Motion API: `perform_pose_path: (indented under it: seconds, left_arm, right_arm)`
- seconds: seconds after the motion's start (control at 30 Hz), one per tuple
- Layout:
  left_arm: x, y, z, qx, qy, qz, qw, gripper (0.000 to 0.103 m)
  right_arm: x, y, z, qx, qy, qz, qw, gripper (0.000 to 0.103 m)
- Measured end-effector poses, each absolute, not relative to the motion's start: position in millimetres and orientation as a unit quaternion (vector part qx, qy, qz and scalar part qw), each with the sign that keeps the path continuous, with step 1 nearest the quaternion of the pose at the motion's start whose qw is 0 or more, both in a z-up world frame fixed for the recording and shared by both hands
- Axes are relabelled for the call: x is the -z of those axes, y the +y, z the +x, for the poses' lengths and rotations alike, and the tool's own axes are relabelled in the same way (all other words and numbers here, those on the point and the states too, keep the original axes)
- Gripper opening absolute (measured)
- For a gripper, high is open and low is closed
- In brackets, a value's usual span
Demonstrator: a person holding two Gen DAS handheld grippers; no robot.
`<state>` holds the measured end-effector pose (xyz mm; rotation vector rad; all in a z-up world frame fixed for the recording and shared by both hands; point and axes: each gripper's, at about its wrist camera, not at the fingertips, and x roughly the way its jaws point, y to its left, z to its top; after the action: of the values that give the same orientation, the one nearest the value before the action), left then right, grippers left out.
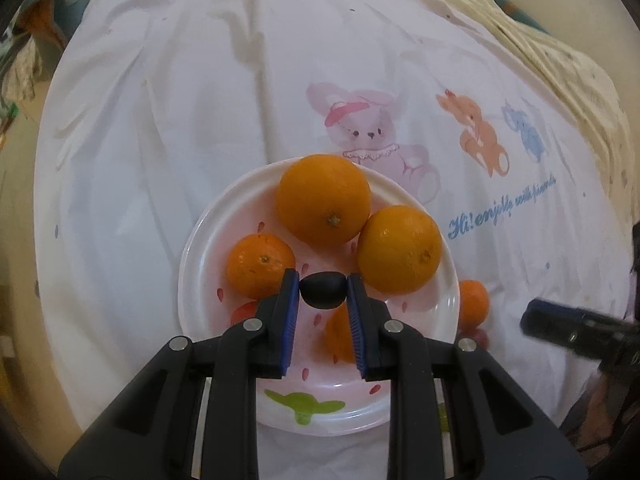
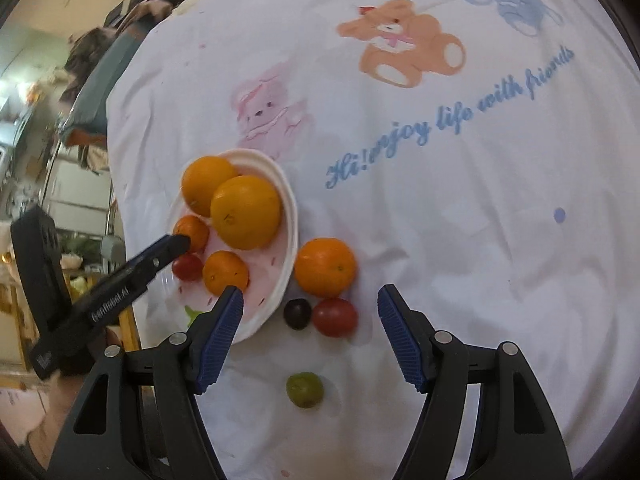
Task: Organize fruits
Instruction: 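Lower the dark grape and mandarin onto the plate and open both tools, then grasp another dark grape beside the plate with the right tool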
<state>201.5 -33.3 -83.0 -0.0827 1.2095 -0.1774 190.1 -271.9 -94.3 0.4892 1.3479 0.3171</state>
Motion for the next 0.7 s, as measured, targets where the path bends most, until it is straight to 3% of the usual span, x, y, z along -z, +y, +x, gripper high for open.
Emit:
perform_pose_path:
  seconds: [0.03,0.07,0.1,0.17,0.7]
  left_arm:
    - [83,-35,201,0.084,0.566,-0.035,0.819,0.037]
    - [82,-37,199,0.083,0.563,-0.030,0.822,0.053]
    - [80,-38,198,0.082,0.559,-0.027,0.825,0.062]
    - [77,-41,196,0.082,0.551,-0.019,0.830,0.066]
    - [61,-30,181,0.043,0.530,-0.026,0.847,0.067]
  right_arm:
    - [94,-272,191,-0.143,0.613,0.220,0.745,0.072]
    - [93,-272,192,-0.141,0.611,0.218,0.748,0.072]
    - [92,-272,192,-0.141,0.610,0.218,0.748,0.072]
    - [93,-269,193,-0.142,0.609,0.216,0.750,0.072]
    - [91,-275,193,-0.133,0.606,0.212,0.755,0.073]
